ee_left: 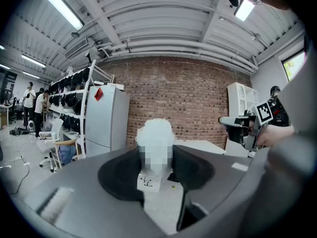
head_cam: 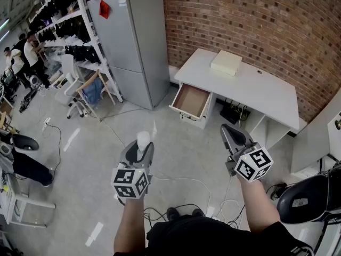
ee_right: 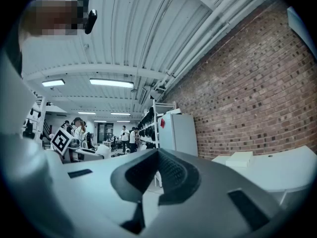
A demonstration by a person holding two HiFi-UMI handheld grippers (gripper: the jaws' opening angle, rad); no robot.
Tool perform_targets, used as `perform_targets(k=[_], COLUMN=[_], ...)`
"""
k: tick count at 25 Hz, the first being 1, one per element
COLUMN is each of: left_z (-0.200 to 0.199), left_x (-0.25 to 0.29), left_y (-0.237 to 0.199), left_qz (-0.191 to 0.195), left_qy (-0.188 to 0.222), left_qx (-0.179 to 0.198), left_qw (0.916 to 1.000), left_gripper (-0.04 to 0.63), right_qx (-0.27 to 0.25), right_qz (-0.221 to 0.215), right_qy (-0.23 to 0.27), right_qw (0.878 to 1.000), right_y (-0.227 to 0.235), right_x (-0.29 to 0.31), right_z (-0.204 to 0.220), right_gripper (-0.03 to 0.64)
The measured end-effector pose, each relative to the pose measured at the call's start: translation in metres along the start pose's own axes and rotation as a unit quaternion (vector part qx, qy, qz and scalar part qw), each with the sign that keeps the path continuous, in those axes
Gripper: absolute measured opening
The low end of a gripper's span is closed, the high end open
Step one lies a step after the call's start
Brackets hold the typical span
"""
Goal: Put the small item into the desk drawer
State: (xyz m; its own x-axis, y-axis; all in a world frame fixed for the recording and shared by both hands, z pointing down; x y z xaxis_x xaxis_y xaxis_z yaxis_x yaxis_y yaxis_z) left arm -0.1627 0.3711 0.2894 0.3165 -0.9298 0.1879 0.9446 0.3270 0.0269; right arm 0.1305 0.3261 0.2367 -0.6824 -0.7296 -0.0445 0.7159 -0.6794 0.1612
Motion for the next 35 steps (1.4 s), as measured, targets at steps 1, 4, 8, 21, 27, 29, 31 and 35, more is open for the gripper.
perform_targets(k=[1,4,8,21,27,29,31,35], left_z=[0.003,0.008,0.016,0.033,0.034,0.035,0.035,0.04], left_x=[0.0,0.0,-0.007,-0.028,-0.039,-0.043,-0.046,-0.048], left_y=[0.0,0.0,-0.003,-0.035,-0.051,-0.052,-0.058,-0.069], left_qz=[0.001,0.004,0.006,0.005,0.008,0.011,0.012,0.011], left_qy=[-0.001,-0.003,-0.008,-0.008,0.001,0.003,-0.001,-0.009], left_qx=[-0.001,-0.004,-0.008,-0.026,-0.021,-0.015,-0.014,-0.019], left_qw=[1.0,1.0,0.9999,0.9996,0.9998,0.9998,0.9998,0.9997], left_gripper=[0.187,0.187,0.187,0.187,0.187,0.187,0.187,0.187], right_qx=[0.0,0.001,0.01,0.03,0.024,0.028,0.033,0.039], right_qz=[0.001,0.005,0.008,-0.027,-0.023,-0.02,-0.018,-0.012], right_qy=[0.0,-0.001,-0.013,-0.058,-0.061,-0.06,-0.063,-0.082], right_qw=[1.0,1.0,1.0,0.998,0.998,0.998,0.997,0.996], right_y=[0.001,0.001,-0.005,-0.044,-0.07,-0.073,-0.078,-0.083], right_x=[0.0,-0.001,-0.003,0.012,0.025,0.026,0.029,0.03], right_z=[0.003,0.009,0.023,0.052,0.059,0.062,0.065,0.078], right_gripper=[0.011,0.011,0.011,0.011,0.011,0.011,0.011,0.011])
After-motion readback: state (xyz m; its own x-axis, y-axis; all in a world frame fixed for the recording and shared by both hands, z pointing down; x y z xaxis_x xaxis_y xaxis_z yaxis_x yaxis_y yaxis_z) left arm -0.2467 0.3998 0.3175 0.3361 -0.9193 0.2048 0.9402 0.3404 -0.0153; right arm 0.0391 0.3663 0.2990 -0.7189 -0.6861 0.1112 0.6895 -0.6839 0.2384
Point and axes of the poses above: the fingertips, and each gripper's own axes: x forward along the fingers, y to its right, z out of its underside, the point moved 4 cm from there along -x, backward along the fingers, and after that the axes turned 6 degrees about x, right-handed, at the moved point
